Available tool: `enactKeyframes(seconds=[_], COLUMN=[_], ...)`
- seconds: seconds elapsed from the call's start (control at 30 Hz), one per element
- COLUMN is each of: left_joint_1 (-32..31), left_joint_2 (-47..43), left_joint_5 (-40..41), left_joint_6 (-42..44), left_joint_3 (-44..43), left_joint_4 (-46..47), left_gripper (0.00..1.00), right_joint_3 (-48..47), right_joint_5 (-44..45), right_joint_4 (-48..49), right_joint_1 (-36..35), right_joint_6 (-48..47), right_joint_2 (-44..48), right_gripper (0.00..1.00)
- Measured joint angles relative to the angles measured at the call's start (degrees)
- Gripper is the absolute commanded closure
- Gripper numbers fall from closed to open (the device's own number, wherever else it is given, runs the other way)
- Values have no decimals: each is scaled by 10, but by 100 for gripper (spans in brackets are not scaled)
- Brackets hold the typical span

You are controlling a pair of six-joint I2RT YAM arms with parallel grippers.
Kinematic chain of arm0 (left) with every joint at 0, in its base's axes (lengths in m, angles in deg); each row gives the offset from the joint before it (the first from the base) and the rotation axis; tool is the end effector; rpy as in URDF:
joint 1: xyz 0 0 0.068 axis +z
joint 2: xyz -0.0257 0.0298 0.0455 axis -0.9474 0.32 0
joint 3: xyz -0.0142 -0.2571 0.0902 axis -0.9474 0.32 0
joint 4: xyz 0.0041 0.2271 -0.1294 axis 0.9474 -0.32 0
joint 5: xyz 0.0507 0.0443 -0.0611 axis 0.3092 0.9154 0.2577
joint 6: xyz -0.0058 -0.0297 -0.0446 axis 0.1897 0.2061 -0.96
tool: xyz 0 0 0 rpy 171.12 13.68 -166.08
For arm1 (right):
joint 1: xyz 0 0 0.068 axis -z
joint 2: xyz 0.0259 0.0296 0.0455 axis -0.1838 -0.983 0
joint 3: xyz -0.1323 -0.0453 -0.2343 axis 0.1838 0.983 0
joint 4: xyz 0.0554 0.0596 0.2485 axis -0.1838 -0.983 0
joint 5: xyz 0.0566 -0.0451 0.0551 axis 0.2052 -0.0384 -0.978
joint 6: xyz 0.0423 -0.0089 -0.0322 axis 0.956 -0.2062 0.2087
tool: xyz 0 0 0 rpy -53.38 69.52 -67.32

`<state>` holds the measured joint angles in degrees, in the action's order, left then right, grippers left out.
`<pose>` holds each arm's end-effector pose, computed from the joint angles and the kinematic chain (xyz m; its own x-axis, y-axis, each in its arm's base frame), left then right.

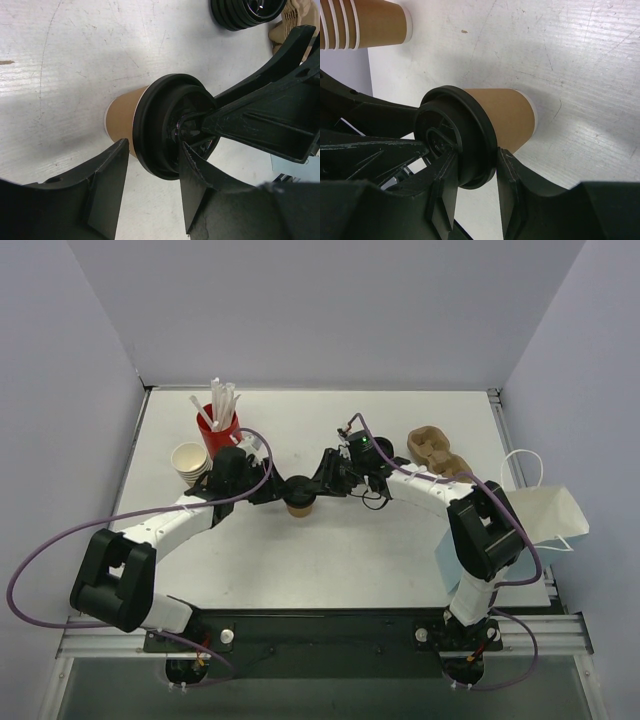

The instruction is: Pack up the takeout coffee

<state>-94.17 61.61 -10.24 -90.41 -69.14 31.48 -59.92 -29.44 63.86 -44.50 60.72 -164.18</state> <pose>0.2729 -0.1260 0.2111 -0.7806 -0.2659 -0.5656 0.1705 0.7801 -0.6020 0.3196 0.2347 0.2187 -0.8617 0.1566 -0.4827 -0.3312 0.5472 0.7687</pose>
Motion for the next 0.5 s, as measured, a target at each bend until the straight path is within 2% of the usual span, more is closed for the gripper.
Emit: enactKeyframes(seconds=[0.2, 0.5], left_joint_1=[0, -1], left_joint_2=[10, 22], left_joint_5=[2, 5], left_joint_6=[-4, -4], left_joint_3=[-5, -10], left_joint_4=[7, 18], left_gripper=[49, 49], right_joint_3=[-9, -18], right_joint_5=[3, 0], right_joint_4=[-22, -72], right_joint_1=[0, 7], right_joint_6=[0, -18], right_joint_2=[0, 21], right_gripper=[58, 57])
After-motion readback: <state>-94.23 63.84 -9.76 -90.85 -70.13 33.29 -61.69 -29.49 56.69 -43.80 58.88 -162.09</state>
